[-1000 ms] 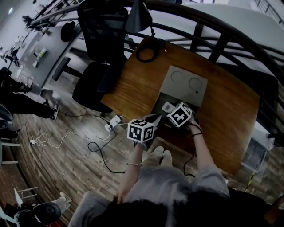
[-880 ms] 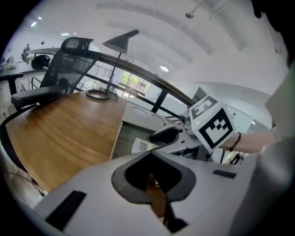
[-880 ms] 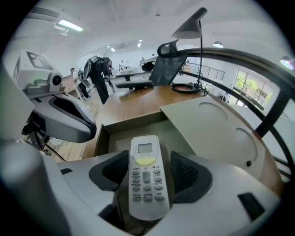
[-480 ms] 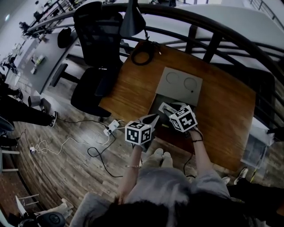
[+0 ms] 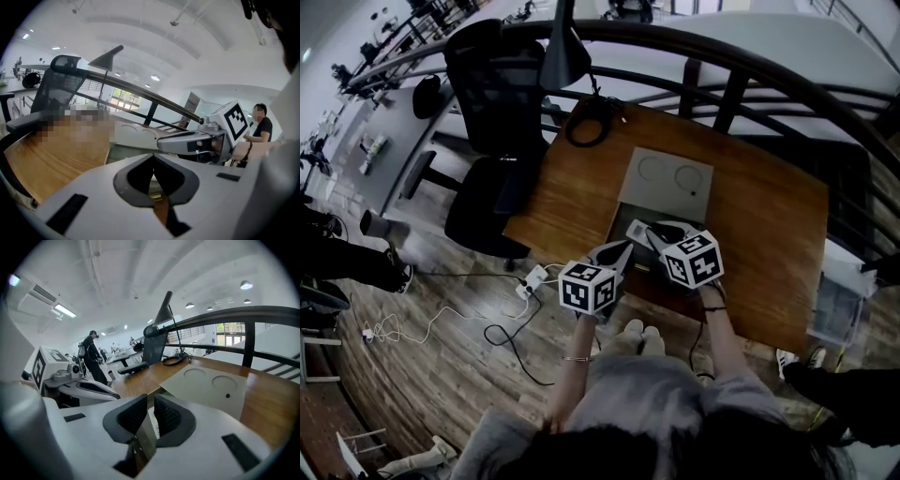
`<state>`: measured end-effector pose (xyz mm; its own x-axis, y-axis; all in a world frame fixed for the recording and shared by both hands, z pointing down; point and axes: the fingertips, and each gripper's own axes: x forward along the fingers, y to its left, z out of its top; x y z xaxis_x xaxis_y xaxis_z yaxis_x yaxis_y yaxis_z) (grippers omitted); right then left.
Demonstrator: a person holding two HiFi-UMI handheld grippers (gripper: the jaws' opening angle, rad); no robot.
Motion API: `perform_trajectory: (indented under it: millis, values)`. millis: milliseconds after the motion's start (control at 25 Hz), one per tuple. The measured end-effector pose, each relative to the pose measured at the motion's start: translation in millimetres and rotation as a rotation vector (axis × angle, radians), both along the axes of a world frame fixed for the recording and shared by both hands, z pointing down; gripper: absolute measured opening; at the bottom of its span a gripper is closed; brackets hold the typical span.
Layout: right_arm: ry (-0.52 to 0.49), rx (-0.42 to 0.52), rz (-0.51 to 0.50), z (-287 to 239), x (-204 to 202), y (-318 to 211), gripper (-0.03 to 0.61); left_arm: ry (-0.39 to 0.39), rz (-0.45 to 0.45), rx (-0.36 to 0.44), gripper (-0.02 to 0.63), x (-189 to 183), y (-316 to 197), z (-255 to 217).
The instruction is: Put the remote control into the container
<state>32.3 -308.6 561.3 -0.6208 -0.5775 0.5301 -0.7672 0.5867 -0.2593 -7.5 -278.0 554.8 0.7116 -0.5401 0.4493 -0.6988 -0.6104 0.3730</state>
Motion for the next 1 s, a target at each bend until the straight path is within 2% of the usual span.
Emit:
perform_trajectory:
  millis: [400,840,1000]
  values:
    - [-0.206,0.085,0.042,-56,5,20,0.031,0.038,0.057,0.127,0.003,13,13,-49]
    - [-0.249,0.219,0.003,-113,11,32,0.028,0.091,0.073,0.258,0.003,15,21,-100]
    - [-0.266,0.272,-0.028,-133,10,38,0.028,0.088,0.097,0.317,0.003,19,23,-116]
